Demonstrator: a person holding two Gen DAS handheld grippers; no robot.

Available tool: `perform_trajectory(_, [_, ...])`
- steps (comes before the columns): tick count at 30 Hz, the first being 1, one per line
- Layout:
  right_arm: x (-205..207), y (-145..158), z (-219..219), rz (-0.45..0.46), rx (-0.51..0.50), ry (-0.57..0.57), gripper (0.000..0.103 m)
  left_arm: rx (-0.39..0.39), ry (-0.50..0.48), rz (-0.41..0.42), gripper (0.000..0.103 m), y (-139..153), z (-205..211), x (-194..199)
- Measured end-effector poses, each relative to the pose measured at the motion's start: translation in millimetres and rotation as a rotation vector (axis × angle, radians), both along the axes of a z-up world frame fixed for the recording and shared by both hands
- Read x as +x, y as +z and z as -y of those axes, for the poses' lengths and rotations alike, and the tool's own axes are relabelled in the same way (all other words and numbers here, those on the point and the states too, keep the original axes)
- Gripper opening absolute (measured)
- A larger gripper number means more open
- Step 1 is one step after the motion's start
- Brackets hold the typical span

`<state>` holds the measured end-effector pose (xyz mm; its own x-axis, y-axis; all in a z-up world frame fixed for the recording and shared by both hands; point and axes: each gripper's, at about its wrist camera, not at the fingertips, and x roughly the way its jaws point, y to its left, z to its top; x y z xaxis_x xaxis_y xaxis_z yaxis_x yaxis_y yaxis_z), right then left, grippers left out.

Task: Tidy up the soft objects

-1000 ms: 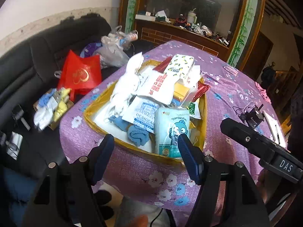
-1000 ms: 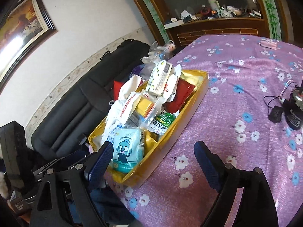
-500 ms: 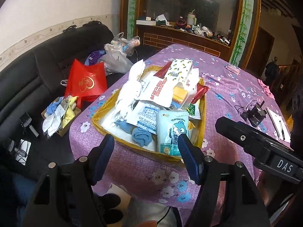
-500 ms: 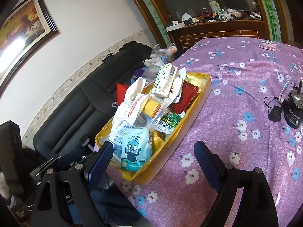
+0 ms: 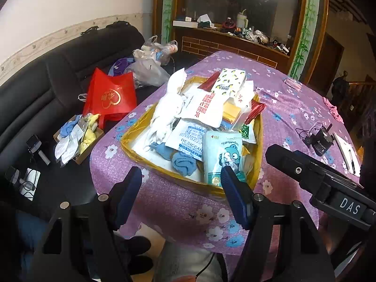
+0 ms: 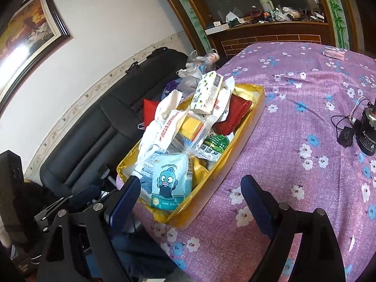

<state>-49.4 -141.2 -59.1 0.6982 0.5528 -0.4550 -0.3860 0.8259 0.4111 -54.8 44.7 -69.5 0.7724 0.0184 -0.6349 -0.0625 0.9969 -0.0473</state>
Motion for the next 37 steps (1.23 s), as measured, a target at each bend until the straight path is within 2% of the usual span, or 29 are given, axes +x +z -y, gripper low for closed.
perform_trajectory(8, [-1, 2, -7, 0.015, -0.018, -0.019, 0.089, -0.008, -0.003, -0.009, 0.069, -4, -5, 1])
perform_trajectory(37, [16, -7, -16, -0.019, -0.003, -0.024, 0.089, -0.005, 0.005, -0.051, 0.069, -12, -17, 23])
